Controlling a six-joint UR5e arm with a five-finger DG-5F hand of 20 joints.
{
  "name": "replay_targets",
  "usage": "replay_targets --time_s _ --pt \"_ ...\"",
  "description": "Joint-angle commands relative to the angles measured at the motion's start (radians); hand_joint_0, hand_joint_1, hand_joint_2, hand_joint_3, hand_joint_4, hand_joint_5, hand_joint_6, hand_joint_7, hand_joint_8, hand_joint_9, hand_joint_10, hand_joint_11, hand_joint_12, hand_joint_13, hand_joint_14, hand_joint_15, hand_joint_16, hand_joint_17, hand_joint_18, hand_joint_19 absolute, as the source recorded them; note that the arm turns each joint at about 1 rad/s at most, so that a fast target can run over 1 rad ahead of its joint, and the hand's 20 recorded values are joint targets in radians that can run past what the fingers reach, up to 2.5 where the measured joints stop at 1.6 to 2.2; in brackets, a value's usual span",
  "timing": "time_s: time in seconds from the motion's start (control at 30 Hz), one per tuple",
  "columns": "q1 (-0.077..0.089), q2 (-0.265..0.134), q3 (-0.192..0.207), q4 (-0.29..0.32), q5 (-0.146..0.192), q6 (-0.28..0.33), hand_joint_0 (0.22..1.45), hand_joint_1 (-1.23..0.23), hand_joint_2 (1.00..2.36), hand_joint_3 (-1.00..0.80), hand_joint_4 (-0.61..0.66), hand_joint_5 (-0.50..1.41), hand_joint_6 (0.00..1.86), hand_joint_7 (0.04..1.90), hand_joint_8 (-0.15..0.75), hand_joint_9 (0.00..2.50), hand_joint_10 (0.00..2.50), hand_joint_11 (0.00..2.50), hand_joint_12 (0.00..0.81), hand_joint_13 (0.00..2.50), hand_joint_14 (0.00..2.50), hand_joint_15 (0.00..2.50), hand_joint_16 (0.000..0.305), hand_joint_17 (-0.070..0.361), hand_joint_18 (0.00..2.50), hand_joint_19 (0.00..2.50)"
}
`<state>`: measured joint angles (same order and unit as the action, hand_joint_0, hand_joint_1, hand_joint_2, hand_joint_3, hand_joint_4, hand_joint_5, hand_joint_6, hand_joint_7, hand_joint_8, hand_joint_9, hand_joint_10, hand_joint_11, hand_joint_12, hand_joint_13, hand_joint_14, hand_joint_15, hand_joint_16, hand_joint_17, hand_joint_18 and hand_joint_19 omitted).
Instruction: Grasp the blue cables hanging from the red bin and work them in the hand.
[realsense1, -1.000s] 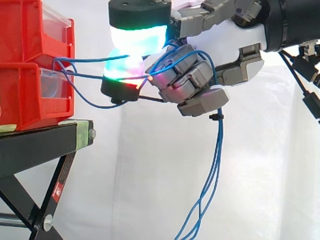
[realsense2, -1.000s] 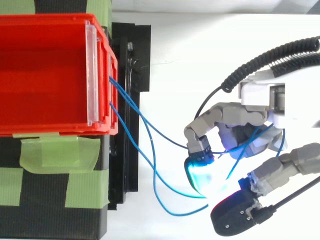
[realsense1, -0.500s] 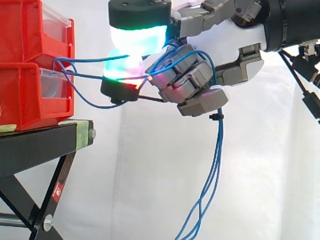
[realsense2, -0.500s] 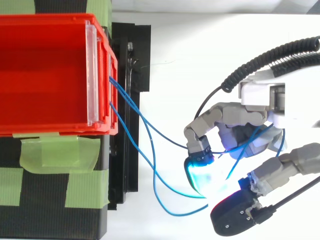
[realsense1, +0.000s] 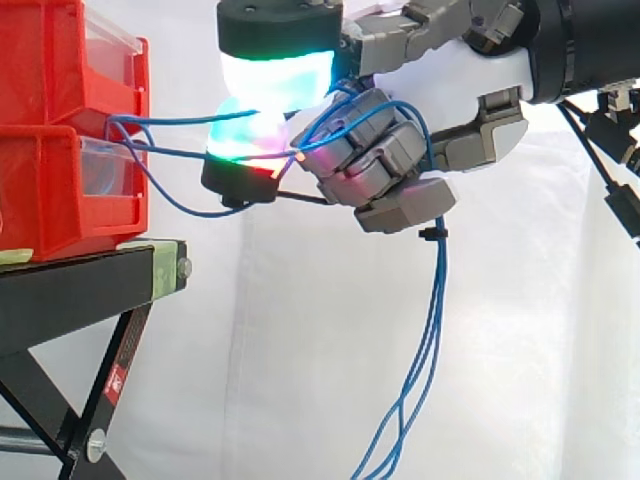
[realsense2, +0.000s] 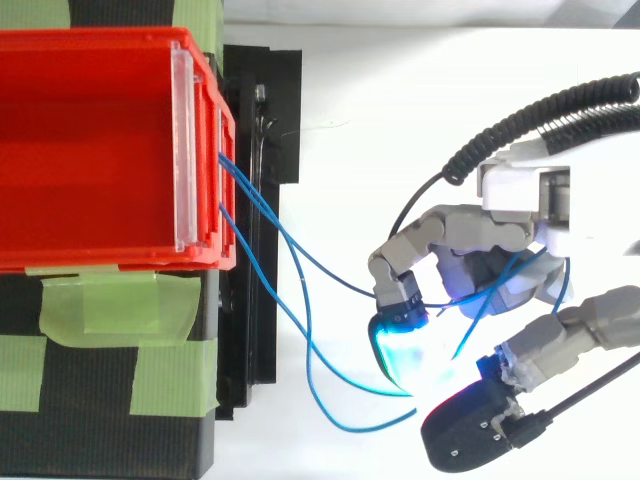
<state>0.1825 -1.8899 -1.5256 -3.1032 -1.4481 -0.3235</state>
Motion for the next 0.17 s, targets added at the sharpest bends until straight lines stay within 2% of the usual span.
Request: replay_targets --time_s 0.0,0.13 --pt "0.000 0.000 -0.001 0.000 0.000 0.000 0.91 -0.60 1.03 -0.29 0.21 0.04 1.21 1.27 0.376 0.41 2.50 2.50 0.431 0.57 2.50 2.10 0.047 0.106 1.14 1.46" --pt "0.000 0.000 -0.001 0.000 0.000 0.000 0.91 -0.60 1.03 -0.29 0.21 0.04 1.21 1.27 0.377 0.41 2.50 2.50 0.434 0.58 2.50 2.10 0.047 0.106 1.14 1.46"
